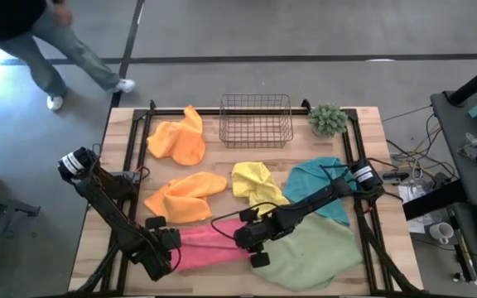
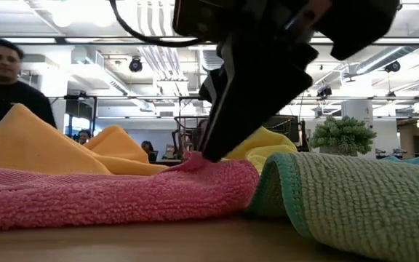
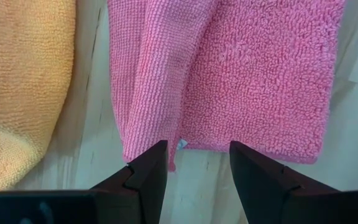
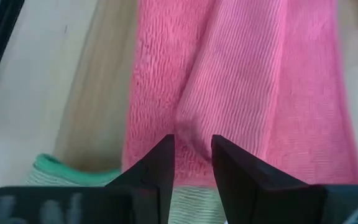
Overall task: Fold microfiber towels
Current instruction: Fold the pink microfiber cloth
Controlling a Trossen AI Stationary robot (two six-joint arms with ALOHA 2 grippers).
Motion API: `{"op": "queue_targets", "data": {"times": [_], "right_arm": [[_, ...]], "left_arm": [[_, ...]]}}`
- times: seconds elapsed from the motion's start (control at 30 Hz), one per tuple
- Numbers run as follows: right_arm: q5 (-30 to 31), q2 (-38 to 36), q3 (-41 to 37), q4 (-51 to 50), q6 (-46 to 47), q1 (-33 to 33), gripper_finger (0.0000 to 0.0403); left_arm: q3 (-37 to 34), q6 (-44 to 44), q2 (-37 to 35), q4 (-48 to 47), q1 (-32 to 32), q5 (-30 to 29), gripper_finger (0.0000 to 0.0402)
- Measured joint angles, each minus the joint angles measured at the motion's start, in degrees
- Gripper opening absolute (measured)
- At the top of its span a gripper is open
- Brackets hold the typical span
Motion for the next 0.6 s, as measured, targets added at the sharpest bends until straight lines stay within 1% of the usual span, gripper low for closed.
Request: {"op": "queue_targets", "data": {"times": [0.3, 0.5, 0.6], "right_arm": [[-1.4, 1.4, -0.1, 2.0, 0.2, -0.6, 0.0082], [-1.9, 1.4, -0.1, 1.6, 0.4, -0.7, 0.0087], [-3.4, 1.9, -0.1, 1.3, 0.1, -0.7, 0.0087]], "left_arm": [[-0.1, 0.0, 0.0, 0.0, 0.0, 0.0, 0.0157], [0.1, -0.1, 0.0, -0.1, 0.1, 0.0, 0.0157], [0.1, -0.1, 0.0, 0.0, 0.2, 0.1, 0.0157]]}}
